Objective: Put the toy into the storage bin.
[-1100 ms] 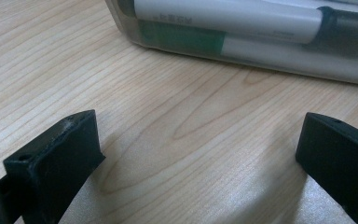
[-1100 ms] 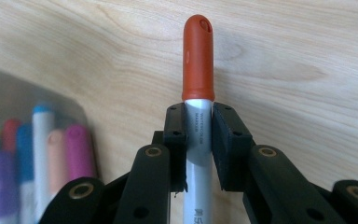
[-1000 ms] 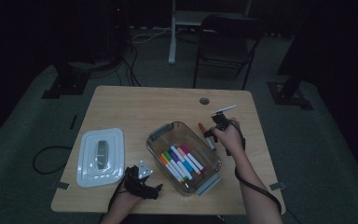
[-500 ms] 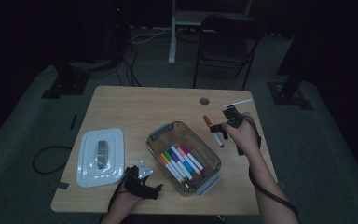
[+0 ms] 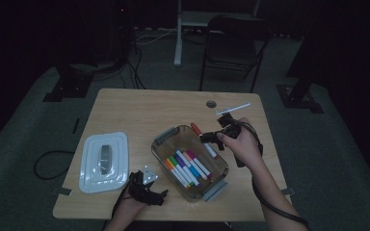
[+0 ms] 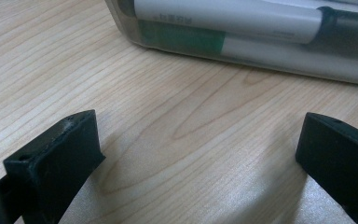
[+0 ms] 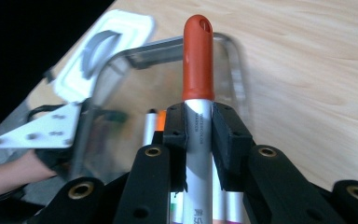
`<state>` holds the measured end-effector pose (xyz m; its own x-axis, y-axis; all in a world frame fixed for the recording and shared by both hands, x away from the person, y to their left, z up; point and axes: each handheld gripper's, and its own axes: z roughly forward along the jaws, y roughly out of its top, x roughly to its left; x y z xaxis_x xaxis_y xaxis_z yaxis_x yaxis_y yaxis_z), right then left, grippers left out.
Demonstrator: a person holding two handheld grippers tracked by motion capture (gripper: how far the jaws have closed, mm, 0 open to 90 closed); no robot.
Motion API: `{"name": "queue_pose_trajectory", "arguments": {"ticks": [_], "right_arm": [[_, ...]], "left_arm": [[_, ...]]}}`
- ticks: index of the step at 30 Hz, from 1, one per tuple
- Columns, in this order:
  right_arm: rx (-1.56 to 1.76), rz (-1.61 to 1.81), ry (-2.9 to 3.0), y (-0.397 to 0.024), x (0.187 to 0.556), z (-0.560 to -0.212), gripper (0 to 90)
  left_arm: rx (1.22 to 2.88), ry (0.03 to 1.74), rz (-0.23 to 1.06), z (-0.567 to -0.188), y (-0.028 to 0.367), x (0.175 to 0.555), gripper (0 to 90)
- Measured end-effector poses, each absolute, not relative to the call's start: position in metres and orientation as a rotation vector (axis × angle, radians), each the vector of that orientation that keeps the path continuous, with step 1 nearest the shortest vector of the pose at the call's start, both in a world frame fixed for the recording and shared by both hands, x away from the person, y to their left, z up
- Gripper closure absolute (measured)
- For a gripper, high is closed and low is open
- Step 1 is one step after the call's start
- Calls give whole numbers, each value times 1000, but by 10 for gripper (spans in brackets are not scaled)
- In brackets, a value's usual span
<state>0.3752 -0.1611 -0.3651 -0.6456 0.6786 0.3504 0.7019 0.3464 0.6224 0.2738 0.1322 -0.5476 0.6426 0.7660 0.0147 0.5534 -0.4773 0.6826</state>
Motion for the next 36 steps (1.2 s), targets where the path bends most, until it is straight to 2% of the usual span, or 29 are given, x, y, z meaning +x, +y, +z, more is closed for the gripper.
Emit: {"name": "queue_pose_trajectory", "arguments": {"ticks": [7,20,27,33,36], "right_arm": [[-1189,-1151,-2542,-133,366,-377,763],[-1100,-881,-2571,-66,369,-439,763],[-1104,-777,-2606,-51,374,-461,761],[-1087,-747,-2599,-49,374,-469,684],[-1056,-821,-2610,-55,372,-460,588]], "left_arm": [[2209,1022,422,-548,132,274,5],[2208,1022,422,-548,132,274,5],[2206,1023,423,-548,132,274,5],[2206,1022,423,-548,132,274,5],[2208,1023,423,-548,132,274,5]]}}
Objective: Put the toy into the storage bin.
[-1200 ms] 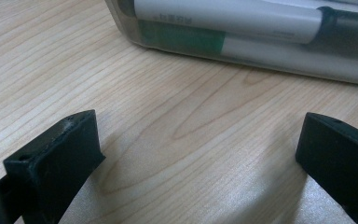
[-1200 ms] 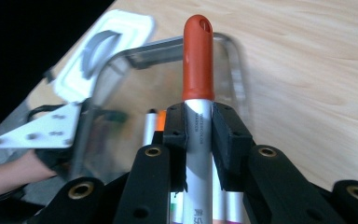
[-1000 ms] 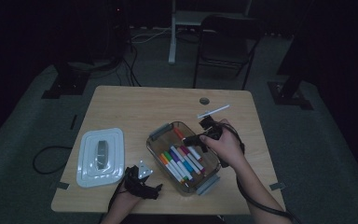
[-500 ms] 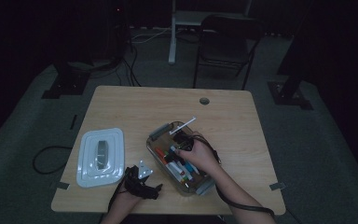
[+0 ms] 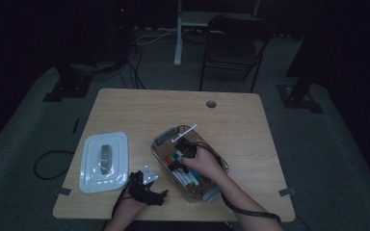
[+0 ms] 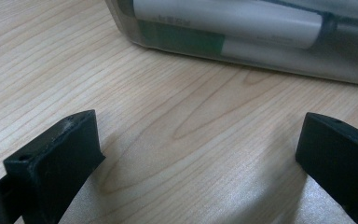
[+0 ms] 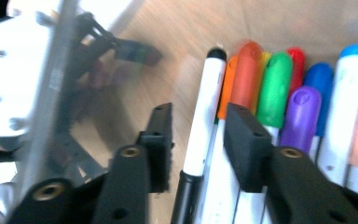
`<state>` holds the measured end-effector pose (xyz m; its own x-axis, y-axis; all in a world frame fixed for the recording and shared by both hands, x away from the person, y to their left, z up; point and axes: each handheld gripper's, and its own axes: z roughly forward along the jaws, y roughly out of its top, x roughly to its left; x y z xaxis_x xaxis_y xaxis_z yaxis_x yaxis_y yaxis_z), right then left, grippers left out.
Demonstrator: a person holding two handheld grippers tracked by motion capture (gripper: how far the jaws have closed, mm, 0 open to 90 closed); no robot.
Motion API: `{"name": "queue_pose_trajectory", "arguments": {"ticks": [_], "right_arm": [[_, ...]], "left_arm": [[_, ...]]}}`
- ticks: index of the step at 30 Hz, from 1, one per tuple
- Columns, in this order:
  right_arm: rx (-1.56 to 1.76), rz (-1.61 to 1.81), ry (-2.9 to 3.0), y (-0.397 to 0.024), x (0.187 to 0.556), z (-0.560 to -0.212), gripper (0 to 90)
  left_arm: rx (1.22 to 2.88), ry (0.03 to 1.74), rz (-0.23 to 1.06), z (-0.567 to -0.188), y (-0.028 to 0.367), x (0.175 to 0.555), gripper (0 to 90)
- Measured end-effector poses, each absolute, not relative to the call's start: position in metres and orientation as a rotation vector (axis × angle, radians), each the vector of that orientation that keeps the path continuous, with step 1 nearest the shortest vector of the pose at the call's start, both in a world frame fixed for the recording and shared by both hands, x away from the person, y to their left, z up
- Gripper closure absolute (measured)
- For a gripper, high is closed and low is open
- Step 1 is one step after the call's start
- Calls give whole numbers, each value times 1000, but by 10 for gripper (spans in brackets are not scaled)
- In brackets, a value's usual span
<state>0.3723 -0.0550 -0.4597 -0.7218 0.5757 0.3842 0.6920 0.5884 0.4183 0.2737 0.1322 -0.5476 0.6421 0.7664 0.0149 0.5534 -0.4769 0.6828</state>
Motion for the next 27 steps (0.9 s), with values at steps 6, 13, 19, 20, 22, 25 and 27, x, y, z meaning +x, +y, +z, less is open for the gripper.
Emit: {"name": "queue_pose_trajectory", "arguments": {"ticks": [6,13,19,20,22,25,27], "right_arm": [[-1006,-1056,-2634,-80,365,-425,409],[-1117,-1327,-2617,-129,365,-395,315],[-1179,-1410,-2623,-164,370,-394,319],[-1202,-1426,-2636,-178,373,-397,322],[-1233,-1446,-2614,-188,375,-400,322],[-1291,-1452,-2597,-204,378,-408,327],[-1338,-1441,-2596,-214,379,-415,346]], "left_arm": [[2210,1022,421,-547,132,274,5],[2208,1022,422,-548,132,274,5],[2209,1022,422,-548,132,274,5],[2207,1022,424,-548,132,274,5],[2207,1022,424,-548,132,274,5],[2207,1022,424,-548,132,274,5],[2207,1022,424,-548,132,274,5]]}}
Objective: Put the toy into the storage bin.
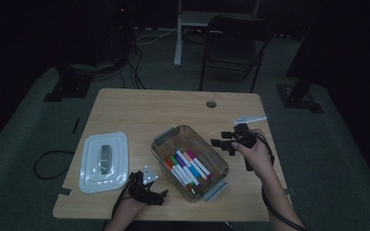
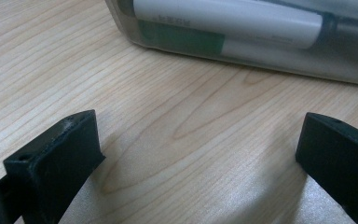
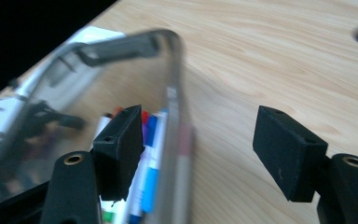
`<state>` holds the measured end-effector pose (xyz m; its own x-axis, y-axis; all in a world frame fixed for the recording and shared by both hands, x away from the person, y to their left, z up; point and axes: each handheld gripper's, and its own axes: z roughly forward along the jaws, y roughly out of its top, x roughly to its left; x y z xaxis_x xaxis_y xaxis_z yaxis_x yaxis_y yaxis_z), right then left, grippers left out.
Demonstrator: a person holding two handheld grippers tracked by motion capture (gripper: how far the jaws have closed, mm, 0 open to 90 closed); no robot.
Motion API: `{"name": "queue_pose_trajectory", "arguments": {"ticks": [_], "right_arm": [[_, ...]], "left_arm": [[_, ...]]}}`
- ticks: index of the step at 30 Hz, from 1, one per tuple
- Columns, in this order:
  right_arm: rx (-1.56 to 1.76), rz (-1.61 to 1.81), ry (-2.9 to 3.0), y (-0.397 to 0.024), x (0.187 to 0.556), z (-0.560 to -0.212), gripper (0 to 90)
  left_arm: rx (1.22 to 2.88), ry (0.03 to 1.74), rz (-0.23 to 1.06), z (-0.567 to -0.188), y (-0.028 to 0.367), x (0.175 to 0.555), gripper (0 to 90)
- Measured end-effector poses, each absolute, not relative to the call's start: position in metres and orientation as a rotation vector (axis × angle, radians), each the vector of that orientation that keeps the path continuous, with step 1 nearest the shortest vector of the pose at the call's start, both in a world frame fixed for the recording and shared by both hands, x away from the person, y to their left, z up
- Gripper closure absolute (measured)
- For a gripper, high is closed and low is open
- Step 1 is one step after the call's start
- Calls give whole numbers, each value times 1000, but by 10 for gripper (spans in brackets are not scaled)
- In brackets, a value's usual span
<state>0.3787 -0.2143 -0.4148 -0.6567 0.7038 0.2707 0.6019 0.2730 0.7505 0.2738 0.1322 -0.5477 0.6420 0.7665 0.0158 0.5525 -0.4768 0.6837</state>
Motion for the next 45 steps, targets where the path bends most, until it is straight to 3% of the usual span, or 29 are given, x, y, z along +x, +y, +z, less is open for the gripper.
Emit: {"name": "queue_pose_trajectory", "arguments": {"ticks": [2,13,31,37,41,45], "right_arm": [[1255,1324,2407,-219,379,-418,381],[1409,1205,2289,-259,367,-474,338],[1470,1012,2087,-268,334,-545,331],[1420,924,2078,-267,327,-549,273],[1385,928,2140,-265,329,-550,134],[1386,925,2146,-265,327,-550,131]], "left_arm": [[2207,1022,424,-548,132,274,5],[2211,1021,421,-548,132,274,5],[2209,1022,423,-548,132,274,5],[2209,1022,423,-548,132,274,5],[2207,1027,425,-548,132,273,5],[2206,1030,425,-548,132,272,5]]}}
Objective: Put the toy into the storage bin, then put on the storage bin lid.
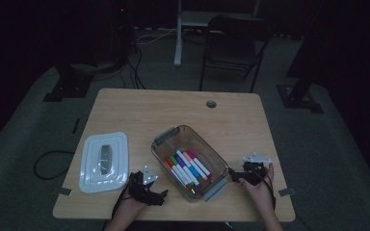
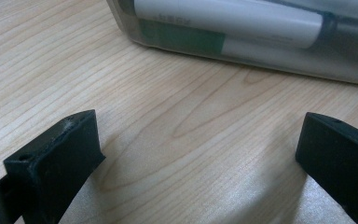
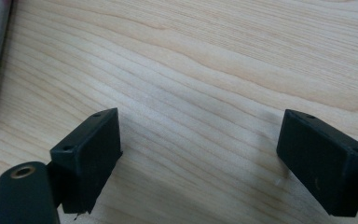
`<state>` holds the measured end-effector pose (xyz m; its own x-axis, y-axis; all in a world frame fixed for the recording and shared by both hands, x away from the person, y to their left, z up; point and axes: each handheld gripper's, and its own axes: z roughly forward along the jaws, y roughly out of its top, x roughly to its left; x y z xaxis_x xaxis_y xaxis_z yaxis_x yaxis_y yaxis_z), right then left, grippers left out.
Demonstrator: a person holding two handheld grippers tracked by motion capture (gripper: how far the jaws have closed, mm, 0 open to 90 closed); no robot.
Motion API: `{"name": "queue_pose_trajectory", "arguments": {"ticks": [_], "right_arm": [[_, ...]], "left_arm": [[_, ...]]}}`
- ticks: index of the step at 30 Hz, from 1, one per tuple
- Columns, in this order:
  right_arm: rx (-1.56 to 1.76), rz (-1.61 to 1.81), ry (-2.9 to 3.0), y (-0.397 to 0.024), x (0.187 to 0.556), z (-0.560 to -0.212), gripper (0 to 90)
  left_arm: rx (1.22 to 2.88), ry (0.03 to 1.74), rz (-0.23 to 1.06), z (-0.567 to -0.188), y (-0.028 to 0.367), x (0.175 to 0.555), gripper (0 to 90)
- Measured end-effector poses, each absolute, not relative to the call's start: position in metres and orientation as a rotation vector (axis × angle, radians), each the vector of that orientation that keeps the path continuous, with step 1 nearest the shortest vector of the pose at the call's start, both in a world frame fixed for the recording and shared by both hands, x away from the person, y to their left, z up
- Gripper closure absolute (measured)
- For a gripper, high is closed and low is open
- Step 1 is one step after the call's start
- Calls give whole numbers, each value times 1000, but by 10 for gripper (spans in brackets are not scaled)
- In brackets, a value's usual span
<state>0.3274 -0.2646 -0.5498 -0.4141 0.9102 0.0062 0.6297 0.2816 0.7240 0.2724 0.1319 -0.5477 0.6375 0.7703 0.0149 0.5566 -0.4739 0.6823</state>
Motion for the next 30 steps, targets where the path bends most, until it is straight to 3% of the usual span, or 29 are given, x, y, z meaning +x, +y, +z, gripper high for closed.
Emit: {"name": "queue_pose_trajectory", "arguments": {"ticks": [13,30], "right_arm": [[1387,923,2145,-268,321,-550,123],[1371,934,2161,-270,322,-550,124]], "left_arm": [[2216,1046,419,-539,141,274,5],[2048,1233,495,-495,218,271,5]]}}
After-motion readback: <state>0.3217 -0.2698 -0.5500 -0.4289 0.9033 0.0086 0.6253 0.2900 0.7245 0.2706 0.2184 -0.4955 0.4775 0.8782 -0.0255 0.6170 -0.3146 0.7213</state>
